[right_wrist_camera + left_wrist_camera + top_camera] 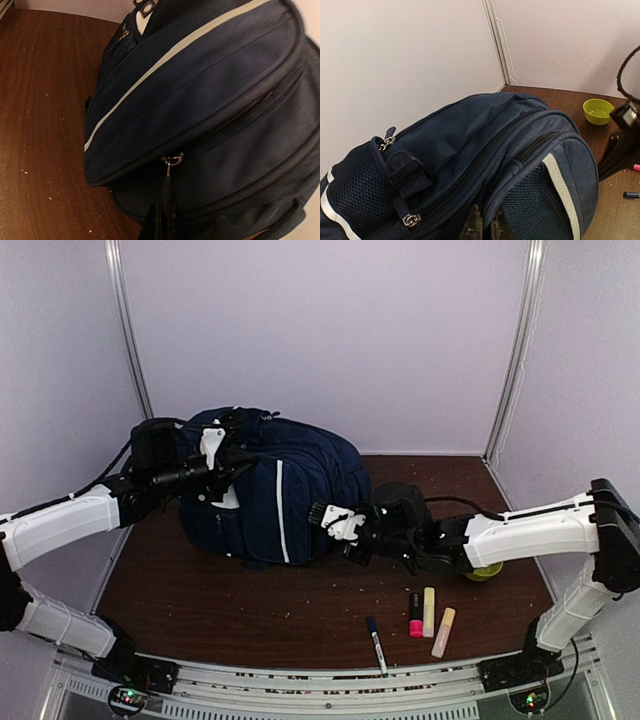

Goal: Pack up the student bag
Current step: Unzip the upper front pocket of the student bag, then grab the upper front pocket of the student bag.

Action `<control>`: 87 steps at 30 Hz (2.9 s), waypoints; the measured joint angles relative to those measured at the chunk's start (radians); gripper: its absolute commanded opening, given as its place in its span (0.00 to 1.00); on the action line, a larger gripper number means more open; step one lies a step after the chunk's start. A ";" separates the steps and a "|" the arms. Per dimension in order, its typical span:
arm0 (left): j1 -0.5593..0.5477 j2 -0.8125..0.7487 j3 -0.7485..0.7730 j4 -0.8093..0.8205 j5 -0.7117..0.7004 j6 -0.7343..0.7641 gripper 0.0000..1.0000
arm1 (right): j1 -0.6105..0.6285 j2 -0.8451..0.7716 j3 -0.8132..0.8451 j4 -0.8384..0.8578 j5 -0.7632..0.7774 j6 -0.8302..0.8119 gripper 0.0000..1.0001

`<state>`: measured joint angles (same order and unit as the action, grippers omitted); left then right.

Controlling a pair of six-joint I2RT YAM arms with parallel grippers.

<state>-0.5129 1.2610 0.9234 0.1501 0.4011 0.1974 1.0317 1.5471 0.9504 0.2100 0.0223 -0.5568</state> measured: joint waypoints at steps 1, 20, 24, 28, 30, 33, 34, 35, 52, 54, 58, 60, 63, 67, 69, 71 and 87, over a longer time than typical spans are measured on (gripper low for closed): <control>0.005 0.000 0.000 0.000 -0.002 -0.002 0.00 | 0.002 0.029 -0.003 0.007 -0.003 0.023 0.00; 0.018 0.022 0.063 -0.102 -0.139 -0.107 0.00 | 0.043 0.313 0.096 0.027 -0.106 0.168 0.00; 0.029 0.058 0.120 -0.166 -0.229 -0.191 0.00 | 0.057 0.330 0.172 -0.013 -0.154 0.172 0.00; 0.026 0.086 0.135 -0.171 -0.269 -0.245 0.00 | 0.076 0.333 0.211 -0.045 -0.172 0.172 0.00; 0.023 0.098 0.135 -0.164 -0.289 -0.259 0.36 | 0.080 0.332 0.212 -0.045 -0.177 0.174 0.00; 0.023 0.134 0.163 -0.160 -0.315 -0.272 0.70 | 0.082 0.331 0.206 -0.045 -0.173 0.183 0.00; 0.027 0.151 0.179 -0.163 -0.331 -0.276 0.73 | 0.084 0.331 0.204 -0.048 -0.172 0.188 0.00; 0.036 0.171 0.192 -0.162 -0.352 -0.280 0.75 | 0.087 0.331 0.204 -0.057 -0.172 0.191 0.00; -0.098 0.020 -0.037 -0.156 -0.306 -0.241 0.75 | 0.082 0.339 0.236 -0.124 -0.237 0.307 0.30; -0.097 -0.010 -0.094 -0.146 -0.296 -0.241 0.63 | 0.075 0.319 0.224 -0.124 -0.298 0.347 0.32; -0.108 -0.050 -0.152 -0.143 -0.289 -0.226 0.43 | 0.011 0.246 0.205 -0.100 -0.431 0.470 0.33; -0.143 -0.070 -0.163 -0.143 -0.291 -0.207 0.35 | -0.050 0.217 0.205 -0.058 -0.477 0.567 0.32; -0.212 -0.102 -0.184 -0.137 -0.290 -0.196 0.20 | -0.147 0.204 0.206 0.006 -0.502 0.740 0.31; -0.254 -0.143 -0.259 -0.113 -0.287 -0.226 0.17 | -0.245 0.235 0.213 0.054 -0.497 0.979 0.31; -0.276 -0.157 -0.304 -0.114 -0.297 -0.225 0.21 | -0.262 0.270 0.226 0.085 -0.493 1.081 0.31; -0.327 -0.156 -0.341 -0.124 -0.311 -0.212 0.27 | -0.264 0.312 0.242 0.117 -0.494 1.167 0.32; -0.407 0.188 -0.392 0.010 -0.509 -0.201 0.34 | -0.253 0.410 0.327 0.184 -0.524 1.370 0.31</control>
<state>-0.9199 1.4494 0.5312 0.1596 -0.1078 -0.0040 0.7784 1.9568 1.2774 0.3939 -0.5014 0.8131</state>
